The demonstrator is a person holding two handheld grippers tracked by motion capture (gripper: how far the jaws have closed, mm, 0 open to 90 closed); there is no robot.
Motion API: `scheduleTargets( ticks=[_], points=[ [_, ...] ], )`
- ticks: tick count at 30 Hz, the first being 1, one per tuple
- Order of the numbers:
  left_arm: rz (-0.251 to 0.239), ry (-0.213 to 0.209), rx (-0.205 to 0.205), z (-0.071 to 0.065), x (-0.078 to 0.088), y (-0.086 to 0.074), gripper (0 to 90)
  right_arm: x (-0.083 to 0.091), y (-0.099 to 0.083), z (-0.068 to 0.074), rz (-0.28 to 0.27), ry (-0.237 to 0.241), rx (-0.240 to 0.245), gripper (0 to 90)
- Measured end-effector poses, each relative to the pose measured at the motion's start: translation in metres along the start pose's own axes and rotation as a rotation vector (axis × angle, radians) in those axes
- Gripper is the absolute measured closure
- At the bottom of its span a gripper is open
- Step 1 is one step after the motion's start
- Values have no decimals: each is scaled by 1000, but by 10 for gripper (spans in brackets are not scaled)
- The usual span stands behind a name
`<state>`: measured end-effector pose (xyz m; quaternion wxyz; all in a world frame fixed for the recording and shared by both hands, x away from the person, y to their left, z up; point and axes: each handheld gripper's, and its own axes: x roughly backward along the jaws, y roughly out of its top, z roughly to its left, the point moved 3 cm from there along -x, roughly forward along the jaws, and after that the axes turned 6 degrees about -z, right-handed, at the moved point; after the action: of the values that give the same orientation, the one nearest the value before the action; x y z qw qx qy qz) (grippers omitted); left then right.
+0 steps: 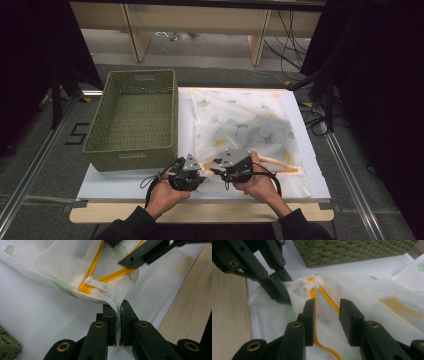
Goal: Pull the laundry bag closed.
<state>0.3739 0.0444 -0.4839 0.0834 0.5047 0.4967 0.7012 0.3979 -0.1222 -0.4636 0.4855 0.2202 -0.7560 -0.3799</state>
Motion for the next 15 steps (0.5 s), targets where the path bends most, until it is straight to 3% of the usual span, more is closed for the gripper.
scheduleTargets(
  ticks=[1,4,6,15],
  points=[
    [-1,-10,28,-2,-1,-1,850,-2,1,1,0,6,-3,676],
    [-1,-9,5,-1,0,0,847,-8,2,4,-2,46,-1,678],
    [-3,-16,27,-2,-1,0,845,-11,1,4,11,40,10,678],
    [-3,-13,12,-3,-1,1,843,-16,1,8,39,33,74,656]
  ],
)
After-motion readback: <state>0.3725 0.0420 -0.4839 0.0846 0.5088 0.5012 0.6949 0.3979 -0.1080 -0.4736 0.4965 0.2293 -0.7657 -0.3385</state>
